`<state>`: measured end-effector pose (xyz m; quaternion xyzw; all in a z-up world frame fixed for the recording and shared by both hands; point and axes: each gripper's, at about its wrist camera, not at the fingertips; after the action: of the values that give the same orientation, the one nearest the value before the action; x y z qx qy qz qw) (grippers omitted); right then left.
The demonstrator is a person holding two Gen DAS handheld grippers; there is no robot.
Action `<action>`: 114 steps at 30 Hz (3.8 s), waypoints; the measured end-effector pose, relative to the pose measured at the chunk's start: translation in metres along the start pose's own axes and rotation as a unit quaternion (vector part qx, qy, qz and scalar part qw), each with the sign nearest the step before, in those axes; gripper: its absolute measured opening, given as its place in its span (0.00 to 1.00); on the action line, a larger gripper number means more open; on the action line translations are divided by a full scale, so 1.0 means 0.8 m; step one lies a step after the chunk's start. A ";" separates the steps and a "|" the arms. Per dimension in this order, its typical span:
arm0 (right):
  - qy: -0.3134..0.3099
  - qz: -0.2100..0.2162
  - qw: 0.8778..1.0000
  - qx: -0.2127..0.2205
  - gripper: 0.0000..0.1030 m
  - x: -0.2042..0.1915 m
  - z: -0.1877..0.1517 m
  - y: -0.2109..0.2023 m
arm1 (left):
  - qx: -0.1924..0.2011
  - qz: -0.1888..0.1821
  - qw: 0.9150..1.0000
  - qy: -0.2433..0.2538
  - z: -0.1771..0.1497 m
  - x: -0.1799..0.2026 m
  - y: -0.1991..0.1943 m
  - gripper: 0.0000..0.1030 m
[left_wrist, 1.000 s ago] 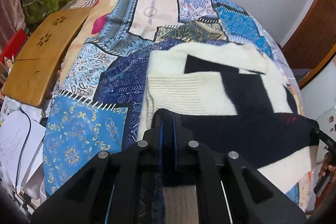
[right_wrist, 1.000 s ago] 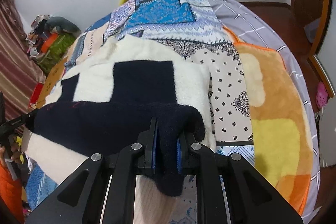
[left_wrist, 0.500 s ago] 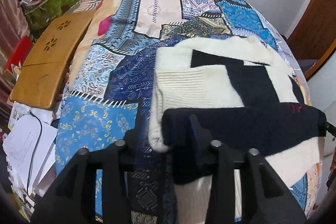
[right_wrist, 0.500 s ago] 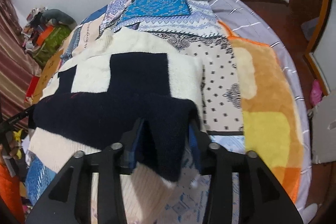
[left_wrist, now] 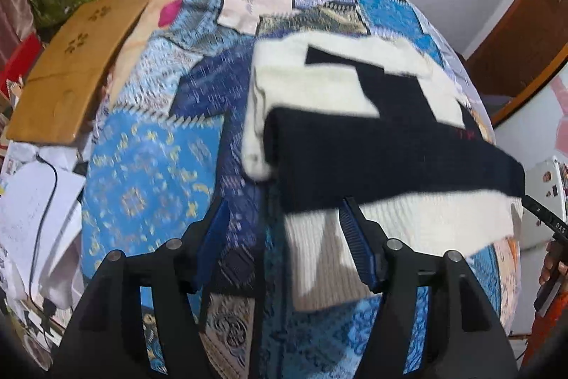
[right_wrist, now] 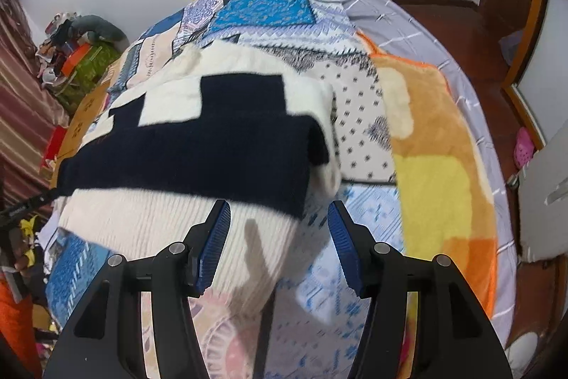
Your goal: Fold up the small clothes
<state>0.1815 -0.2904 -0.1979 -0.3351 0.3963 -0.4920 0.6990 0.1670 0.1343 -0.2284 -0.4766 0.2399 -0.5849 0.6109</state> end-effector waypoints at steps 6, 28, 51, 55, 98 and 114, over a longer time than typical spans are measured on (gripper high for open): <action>0.013 0.012 0.999 -0.032 0.52 0.003 -0.029 0.016 | -0.030 -0.021 0.999 -0.006 -0.023 0.002 0.012 0.62; 0.015 0.074 0.997 -0.033 0.13 -0.018 -0.032 0.026 | -0.036 -0.053 0.997 0.034 -0.028 0.043 0.019 0.17; -0.035 0.060 0.993 0.094 0.07 -0.049 0.110 -0.018 | 0.100 -0.036 0.993 0.050 0.118 0.064 -0.039 0.07; -0.028 0.049 0.994 0.096 0.07 -0.046 0.139 0.001 | 0.095 -0.029 0.994 0.037 0.148 0.055 -0.018 0.07; -0.038 -0.025 0.995 0.090 0.46 -0.042 0.196 0.045 | 0.057 0.032 0.998 -0.013 0.205 0.003 0.040 0.66; -0.189 -0.002 0.980 0.055 0.53 -0.161 0.152 0.079 | 0.021 0.021 0.993 0.110 0.176 0.099 0.073 0.69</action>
<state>0.2900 -0.1394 -0.1672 -0.3840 0.2287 -0.4424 0.7775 0.3309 0.0942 -0.1972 -0.3911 0.3031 -0.6260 0.6028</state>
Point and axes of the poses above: each gripper's, at about its wrist camera, not at the fingertips, and y roughly the way its jaws point, x to its right, z to its top, and after that the axes turned 7 degrees about -z, right-handed
